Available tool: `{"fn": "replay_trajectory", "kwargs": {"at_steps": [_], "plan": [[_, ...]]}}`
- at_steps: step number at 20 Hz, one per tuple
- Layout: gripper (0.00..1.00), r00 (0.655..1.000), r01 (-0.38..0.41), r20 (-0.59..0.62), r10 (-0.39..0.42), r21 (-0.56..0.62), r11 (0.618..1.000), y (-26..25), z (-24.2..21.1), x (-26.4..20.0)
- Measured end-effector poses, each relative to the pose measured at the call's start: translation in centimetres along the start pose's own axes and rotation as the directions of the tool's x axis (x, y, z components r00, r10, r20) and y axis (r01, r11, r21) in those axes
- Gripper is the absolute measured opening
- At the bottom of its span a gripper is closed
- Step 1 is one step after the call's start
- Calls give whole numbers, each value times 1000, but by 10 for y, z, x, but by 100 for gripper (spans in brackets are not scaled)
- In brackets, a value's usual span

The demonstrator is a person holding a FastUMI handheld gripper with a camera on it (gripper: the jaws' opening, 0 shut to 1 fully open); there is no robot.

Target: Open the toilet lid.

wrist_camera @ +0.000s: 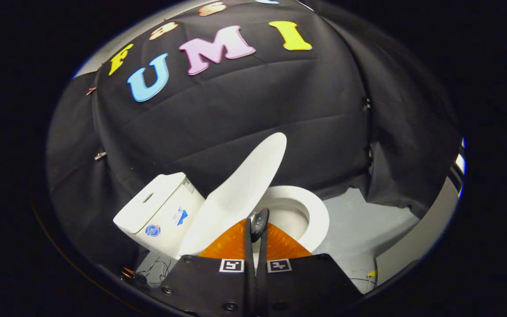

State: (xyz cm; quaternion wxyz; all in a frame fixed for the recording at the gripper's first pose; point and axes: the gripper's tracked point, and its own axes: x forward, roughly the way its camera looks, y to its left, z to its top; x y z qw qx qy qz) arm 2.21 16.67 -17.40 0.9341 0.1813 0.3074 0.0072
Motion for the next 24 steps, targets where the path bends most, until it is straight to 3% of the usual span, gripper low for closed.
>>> {"fn": "replay_trajectory", "kwargs": {"at_steps": [14,24], "plan": [[5,991,-25,121,57,-247,969,102,45,-15],[5,970,-119,160,186,-357,927,208,62,-14]]}}
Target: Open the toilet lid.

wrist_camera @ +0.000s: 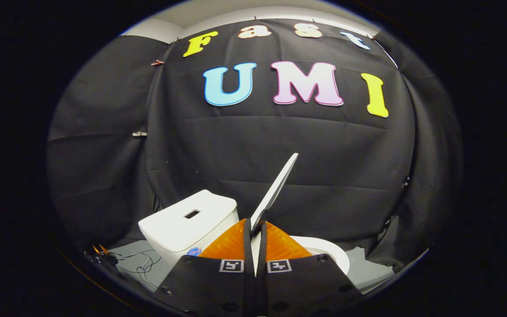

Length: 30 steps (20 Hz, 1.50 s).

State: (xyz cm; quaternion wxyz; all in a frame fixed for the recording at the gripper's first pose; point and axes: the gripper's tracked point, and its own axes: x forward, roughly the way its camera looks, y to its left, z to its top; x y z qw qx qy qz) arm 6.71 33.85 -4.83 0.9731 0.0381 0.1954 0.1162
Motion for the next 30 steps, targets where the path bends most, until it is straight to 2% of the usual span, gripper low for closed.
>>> {"fn": "replay_trajectory", "kwargs": {"at_steps": [12,18,25,26,28,29,30], "plan": [[5,990,-141,-4,141,-27,990,104,22,33],[5,983,-186,-4,186,-50,981,142,23,45],[8,959,-282,-30,281,-133,950,192,19,60],[12,952,-305,-25,305,-134,943,197,18,61],[56,940,-342,-49,339,-111,933,200,10,61],[78,942,-335,-12,336,-97,937,195,16,60],[100,954,-287,67,294,-97,953,176,38,53]]}}
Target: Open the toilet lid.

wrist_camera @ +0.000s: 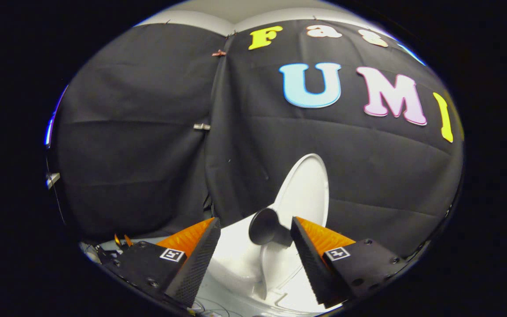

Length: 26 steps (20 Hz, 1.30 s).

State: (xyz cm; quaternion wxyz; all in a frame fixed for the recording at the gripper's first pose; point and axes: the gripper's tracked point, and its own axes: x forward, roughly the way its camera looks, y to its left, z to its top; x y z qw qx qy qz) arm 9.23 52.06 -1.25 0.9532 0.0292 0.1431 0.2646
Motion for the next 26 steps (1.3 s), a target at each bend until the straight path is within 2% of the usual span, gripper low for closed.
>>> {"fn": "replay_trajectory", "kwargs": {"at_steps": [2,6,11,16,18,21,26], "plan": [[99,987,47,154,-49,12,999,-21,37,-17],[99,952,172,261,-158,-28,985,-82,79,-72],[98,912,371,192,-363,-6,929,-216,72,-161],[99,813,570,126,-568,25,821,-334,47,-243],[100,788,607,99,-607,38,794,-352,29,-263],[100,772,626,99,-628,57,778,-365,24,-278],[100,775,622,105,-624,56,781,-363,25,-280]]}}
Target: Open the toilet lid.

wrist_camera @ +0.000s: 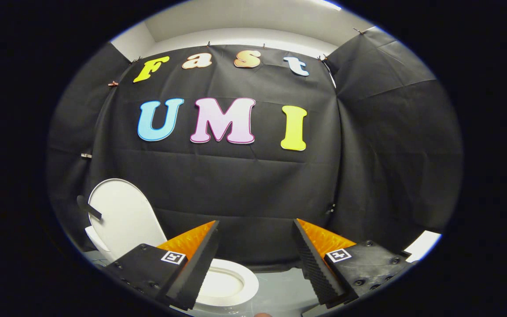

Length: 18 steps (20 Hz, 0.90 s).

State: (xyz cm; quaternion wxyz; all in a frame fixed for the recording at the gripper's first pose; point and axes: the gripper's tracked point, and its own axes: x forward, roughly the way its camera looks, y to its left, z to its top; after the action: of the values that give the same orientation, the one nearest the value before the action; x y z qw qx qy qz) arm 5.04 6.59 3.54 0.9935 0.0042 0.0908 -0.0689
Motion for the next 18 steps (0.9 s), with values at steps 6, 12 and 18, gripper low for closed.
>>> {"fn": "replay_trajectory", "kwargs": {"at_steps": [6,12,18], "plan": [[98,1000,-11,5,12,-20,1000,6,-3,1],[99,1000,0,-16,-1,-13,1000,2,-11,6],[99,1000,-2,-25,2,-14,1000,4,-13,9]]}}
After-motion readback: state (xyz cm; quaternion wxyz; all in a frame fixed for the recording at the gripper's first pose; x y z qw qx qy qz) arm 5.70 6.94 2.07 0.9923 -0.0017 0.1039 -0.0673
